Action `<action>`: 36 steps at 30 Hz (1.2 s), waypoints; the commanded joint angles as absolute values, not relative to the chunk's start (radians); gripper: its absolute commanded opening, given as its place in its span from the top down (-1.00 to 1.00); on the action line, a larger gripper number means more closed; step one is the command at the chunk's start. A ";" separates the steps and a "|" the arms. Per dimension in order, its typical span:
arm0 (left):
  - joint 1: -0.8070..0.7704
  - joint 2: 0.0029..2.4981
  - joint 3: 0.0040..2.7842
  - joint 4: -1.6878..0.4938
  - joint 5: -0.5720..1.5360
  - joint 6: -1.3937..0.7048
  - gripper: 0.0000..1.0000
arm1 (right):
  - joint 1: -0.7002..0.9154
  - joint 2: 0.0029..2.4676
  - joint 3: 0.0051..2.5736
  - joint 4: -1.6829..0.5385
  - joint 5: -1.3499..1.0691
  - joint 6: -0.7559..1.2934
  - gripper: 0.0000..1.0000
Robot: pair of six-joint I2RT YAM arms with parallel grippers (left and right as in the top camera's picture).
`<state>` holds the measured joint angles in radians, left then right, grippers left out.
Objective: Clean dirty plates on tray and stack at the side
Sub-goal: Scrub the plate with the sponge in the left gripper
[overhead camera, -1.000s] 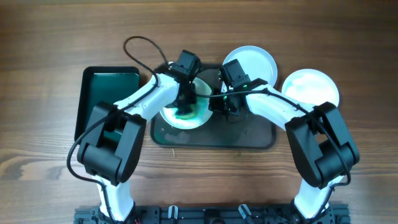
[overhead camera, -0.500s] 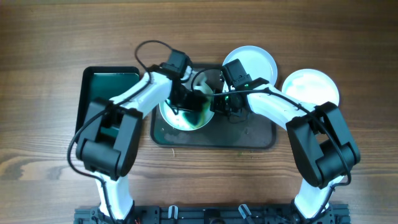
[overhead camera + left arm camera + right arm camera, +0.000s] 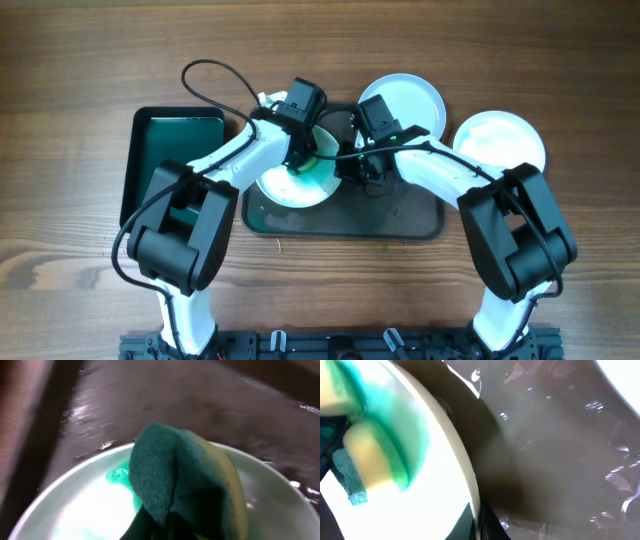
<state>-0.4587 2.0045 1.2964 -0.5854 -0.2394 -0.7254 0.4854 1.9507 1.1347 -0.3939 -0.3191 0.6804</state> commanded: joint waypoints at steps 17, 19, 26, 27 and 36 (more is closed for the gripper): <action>-0.437 2.040 1.271 -0.785 0.620 0.075 0.92 | 0.483 1.993 1.108 -0.430 -0.290 0.680 0.92; -0.437 2.040 1.271 -0.695 0.605 0.064 0.92 | 0.483 1.993 1.108 -0.430 -0.289 0.680 0.91; -0.429 2.040 1.434 -0.784 -0.331 -0.435 0.92 | 0.483 1.993 1.108 -0.434 -0.287 0.677 0.91; -0.427 2.040 1.475 -0.827 -0.388 -0.435 0.92 | 0.483 1.993 1.108 -0.434 -0.287 0.677 0.91; -0.345 1.994 1.589 -0.982 0.006 -0.422 0.92 | 0.483 1.978 1.109 -0.444 -0.314 0.624 0.91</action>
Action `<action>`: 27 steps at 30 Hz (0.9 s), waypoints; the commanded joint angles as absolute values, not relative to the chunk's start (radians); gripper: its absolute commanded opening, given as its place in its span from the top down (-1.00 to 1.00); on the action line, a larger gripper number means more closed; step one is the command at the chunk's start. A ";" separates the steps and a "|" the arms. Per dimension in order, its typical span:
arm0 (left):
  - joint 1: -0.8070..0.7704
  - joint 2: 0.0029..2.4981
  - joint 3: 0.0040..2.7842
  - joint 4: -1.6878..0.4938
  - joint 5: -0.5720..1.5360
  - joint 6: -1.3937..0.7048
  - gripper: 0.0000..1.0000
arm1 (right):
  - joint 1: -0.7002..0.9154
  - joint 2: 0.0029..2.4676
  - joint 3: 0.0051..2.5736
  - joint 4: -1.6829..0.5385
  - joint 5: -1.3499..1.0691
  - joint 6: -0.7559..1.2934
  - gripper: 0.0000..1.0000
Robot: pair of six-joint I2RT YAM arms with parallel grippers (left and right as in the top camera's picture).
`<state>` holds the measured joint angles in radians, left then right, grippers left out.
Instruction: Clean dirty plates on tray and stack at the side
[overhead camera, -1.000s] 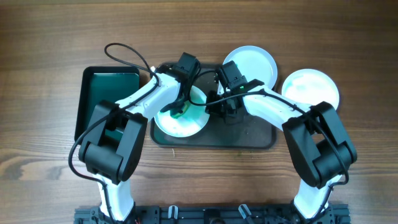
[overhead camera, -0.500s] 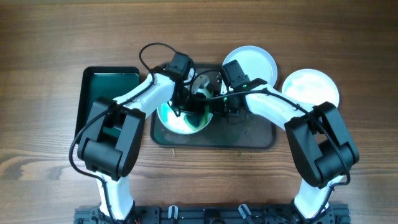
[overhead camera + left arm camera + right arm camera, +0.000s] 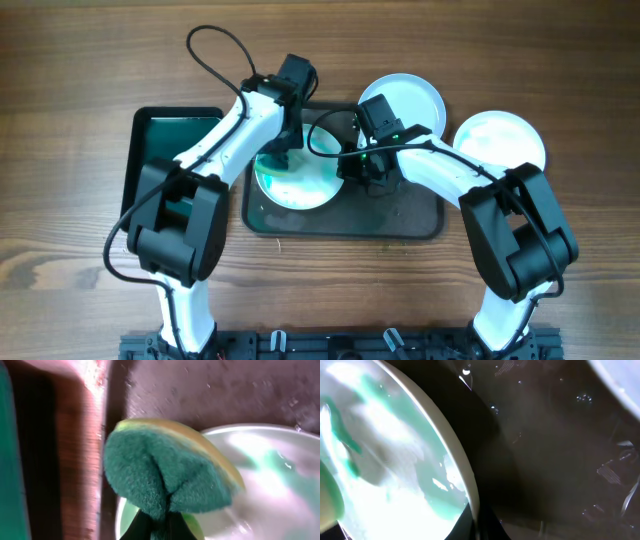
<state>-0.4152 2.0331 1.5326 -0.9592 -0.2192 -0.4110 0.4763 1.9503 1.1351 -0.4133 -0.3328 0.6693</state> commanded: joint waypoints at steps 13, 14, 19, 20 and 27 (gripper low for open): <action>-0.153 1.893 1.618 -1.056 0.160 -0.390 0.92 | 0.674 1.413 1.113 -0.781 0.562 0.498 0.91; -0.153 1.893 1.618 -1.056 0.160 -0.390 0.92 | 0.709 1.392 1.113 -0.793 0.652 0.497 0.92; -0.153 1.893 1.618 -1.056 0.160 -0.390 0.92 | 0.899 1.376 1.113 -0.789 1.020 0.435 0.91; -0.153 1.893 1.618 -1.056 0.160 -0.390 0.92 | 0.932 1.376 1.113 -0.781 1.108 0.408 0.91; -0.153 1.893 1.618 -1.056 0.159 -0.390 0.92 | 1.105 1.376 1.113 -0.300 1.521 -0.217 0.91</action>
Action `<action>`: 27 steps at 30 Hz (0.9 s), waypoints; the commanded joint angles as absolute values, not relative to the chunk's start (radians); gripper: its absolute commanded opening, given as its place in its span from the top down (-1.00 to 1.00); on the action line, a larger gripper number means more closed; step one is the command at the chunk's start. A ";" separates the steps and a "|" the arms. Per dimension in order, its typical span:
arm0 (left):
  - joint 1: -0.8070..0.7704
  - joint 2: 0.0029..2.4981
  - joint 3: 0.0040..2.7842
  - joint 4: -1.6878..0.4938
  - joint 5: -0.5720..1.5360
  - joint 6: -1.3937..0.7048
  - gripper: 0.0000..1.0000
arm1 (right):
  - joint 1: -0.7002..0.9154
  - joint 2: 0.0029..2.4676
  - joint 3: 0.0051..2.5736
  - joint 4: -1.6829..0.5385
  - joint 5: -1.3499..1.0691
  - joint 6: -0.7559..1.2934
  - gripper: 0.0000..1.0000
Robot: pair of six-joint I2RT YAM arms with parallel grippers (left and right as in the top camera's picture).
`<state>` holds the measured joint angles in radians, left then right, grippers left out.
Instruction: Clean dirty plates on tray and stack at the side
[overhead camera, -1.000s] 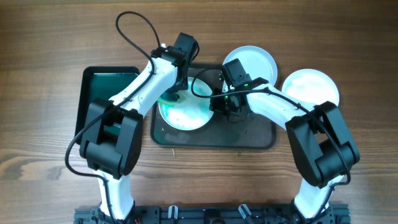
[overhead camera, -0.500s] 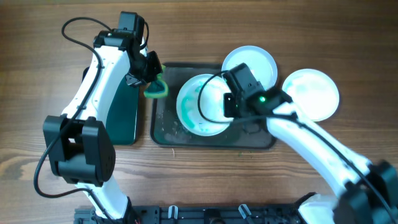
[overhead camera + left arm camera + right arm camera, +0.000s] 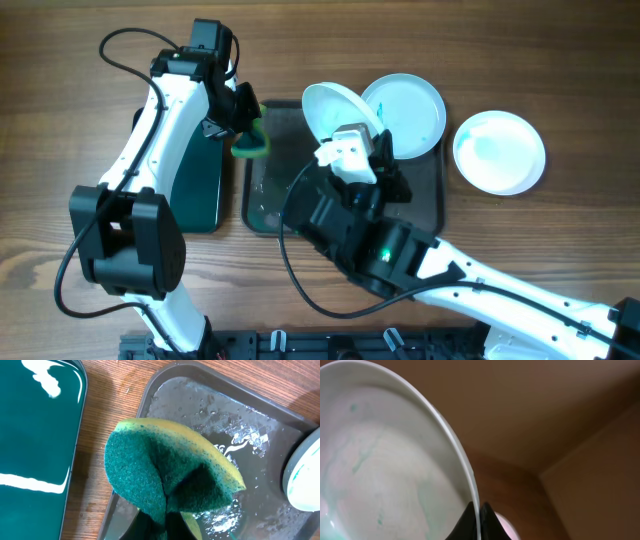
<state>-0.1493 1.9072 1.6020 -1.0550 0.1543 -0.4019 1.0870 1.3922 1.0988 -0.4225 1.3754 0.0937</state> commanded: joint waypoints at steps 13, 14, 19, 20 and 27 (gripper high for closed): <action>-0.153 1.893 1.618 -1.055 0.159 -0.390 0.92 | 0.908 1.412 1.097 -0.597 0.891 0.476 0.91; -0.153 1.893 1.618 -1.055 0.159 -0.390 0.92 | 0.847 1.419 1.097 -0.607 0.747 0.519 0.92; -0.153 1.893 1.618 -1.055 0.160 -0.390 0.92 | 0.577 1.568 1.097 -0.570 0.133 0.672 0.91; -0.153 1.893 1.618 -1.055 0.159 -0.390 0.92 | 0.572 1.610 1.097 -0.570 0.108 0.694 0.91; -0.153 1.893 1.618 -1.055 0.159 -0.390 0.92 | 0.572 1.799 1.097 -0.560 -0.069 0.757 0.52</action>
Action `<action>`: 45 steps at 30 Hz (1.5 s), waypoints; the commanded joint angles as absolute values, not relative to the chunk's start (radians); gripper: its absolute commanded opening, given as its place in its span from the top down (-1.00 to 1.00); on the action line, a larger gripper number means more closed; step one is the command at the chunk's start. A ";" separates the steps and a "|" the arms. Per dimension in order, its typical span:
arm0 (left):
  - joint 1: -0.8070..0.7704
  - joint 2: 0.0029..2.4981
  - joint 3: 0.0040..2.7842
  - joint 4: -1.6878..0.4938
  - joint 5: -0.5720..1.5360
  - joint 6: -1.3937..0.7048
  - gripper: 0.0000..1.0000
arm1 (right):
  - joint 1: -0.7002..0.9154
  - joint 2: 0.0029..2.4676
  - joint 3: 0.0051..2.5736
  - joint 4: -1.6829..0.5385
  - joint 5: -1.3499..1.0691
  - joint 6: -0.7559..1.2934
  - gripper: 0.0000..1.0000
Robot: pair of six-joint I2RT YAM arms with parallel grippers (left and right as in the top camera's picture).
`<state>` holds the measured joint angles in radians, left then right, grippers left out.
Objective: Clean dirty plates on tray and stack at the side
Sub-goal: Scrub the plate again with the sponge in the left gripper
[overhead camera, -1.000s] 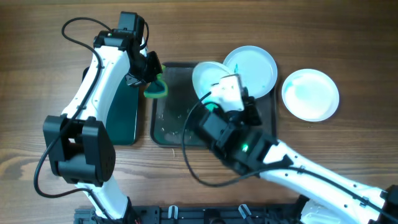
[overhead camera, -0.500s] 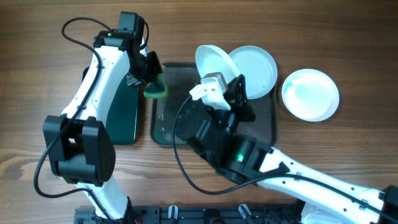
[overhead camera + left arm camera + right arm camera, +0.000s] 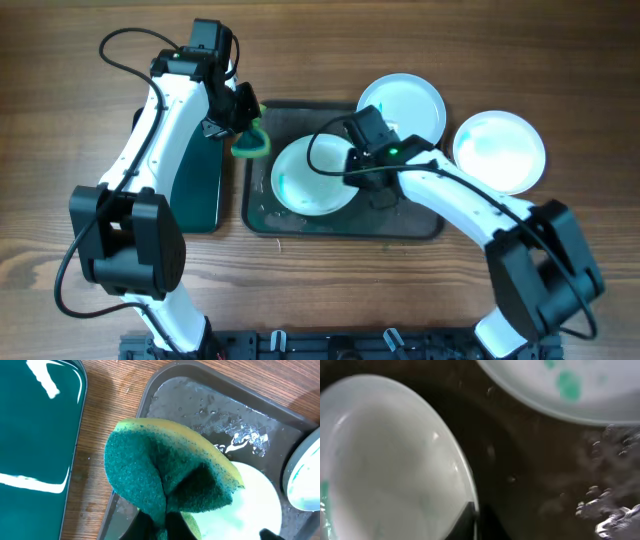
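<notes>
My left gripper is shut on a folded green-and-yellow sponge above the left edge of the grey tray. My right gripper is shut on the right rim of a white plate with faint green smears, low over the tray's left half; whether it rests there I cannot tell. A second plate with green spots lies at the tray's far right corner. A third plate lies on the table right of the tray.
A dark green tray lies on the wood table left of the grey tray, under my left arm. The grey tray's floor is wet. Cables loop over both arms.
My right gripper held the plate raised high and tilted near the overhead camera; now the plate is level and low over the tray's left half. The left arm and sponge have not moved.
First the sponge pressed on the green-smeared plate in the tray while my right gripper held its rim. Then the sponge was at the plate's far left edge. Later it hung off the tray's left edge with the plate lifted high. Now the plate is down again.
</notes>
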<state>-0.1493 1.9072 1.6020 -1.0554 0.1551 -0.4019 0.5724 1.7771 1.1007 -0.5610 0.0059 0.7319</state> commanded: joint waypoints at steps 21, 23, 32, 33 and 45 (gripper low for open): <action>-0.170 1.895 1.614 -1.054 0.159 -0.390 0.92 | 0.422 1.949 1.148 -0.487 -0.245 0.533 0.91; -0.189 1.895 1.613 -1.049 0.159 -0.390 0.92 | 0.429 1.949 1.111 -0.499 -0.172 0.733 0.91; -0.323 1.897 1.407 -0.804 0.159 -0.427 0.92 | 0.448 1.950 1.101 -0.503 -0.204 0.733 0.91; -0.335 1.897 1.377 -0.758 0.159 -0.427 0.92 | 0.448 1.950 1.101 -0.501 -0.204 0.733 0.91; -0.442 1.948 1.191 -0.472 -0.004 -0.428 0.92 | 0.448 1.950 1.101 -0.501 -0.204 0.721 0.92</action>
